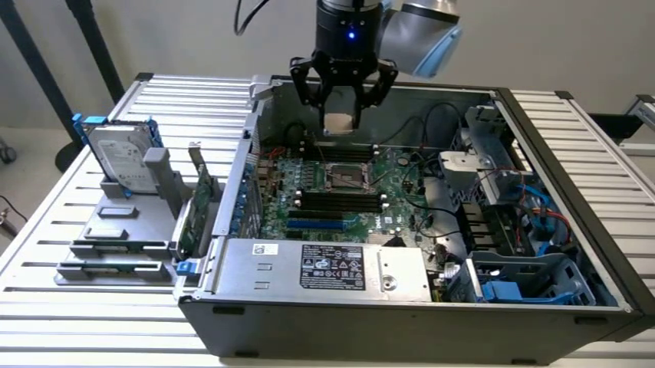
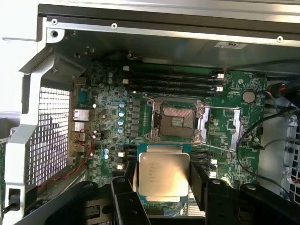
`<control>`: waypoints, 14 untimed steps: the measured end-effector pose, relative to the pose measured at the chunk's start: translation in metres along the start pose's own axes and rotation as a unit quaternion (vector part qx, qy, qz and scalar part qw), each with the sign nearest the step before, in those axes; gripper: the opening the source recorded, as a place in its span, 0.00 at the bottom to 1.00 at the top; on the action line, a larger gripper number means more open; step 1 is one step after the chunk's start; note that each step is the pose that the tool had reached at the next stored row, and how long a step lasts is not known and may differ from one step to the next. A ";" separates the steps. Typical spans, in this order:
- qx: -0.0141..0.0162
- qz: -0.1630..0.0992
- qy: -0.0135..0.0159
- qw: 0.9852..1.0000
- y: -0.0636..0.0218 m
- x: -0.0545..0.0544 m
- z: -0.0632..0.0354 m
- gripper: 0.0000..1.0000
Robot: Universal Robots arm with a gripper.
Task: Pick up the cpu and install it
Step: 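Pick up the cpu and move it towards the insertion slot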
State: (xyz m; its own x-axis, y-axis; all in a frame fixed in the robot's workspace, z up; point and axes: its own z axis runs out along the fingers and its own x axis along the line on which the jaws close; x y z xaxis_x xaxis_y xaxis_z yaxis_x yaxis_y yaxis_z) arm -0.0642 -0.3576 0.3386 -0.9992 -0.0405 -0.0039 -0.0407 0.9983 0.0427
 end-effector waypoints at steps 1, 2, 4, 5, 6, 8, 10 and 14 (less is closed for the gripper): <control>0.000 0.001 0.000 1.000 0.0006 -0.001 0.0017 0.55; 0.000 0.002 0.000 1.000 0.0009 -0.003 0.0034 0.55; 0.000 0.005 0.000 1.000 0.0012 -0.006 0.0065 0.55; 0.000 0.007 0.000 1.000 0.0013 -0.007 0.0080 0.55; 0.000 0.009 0.000 1.000 0.0014 -0.009 0.0095 0.55; 0.000 0.013 -0.001 1.000 0.0016 -0.012 0.0127 0.55; 0.000 0.016 -0.001 1.000 0.0021 -0.014 0.0160 0.55; 0.000 0.018 -0.001 1.000 0.0061 -0.019 0.0234 0.55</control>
State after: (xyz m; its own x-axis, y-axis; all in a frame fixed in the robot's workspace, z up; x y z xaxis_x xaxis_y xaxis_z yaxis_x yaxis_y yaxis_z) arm -0.0456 -0.3497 0.3156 -1.0000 -0.0047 -0.0039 -0.0048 0.9991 0.0428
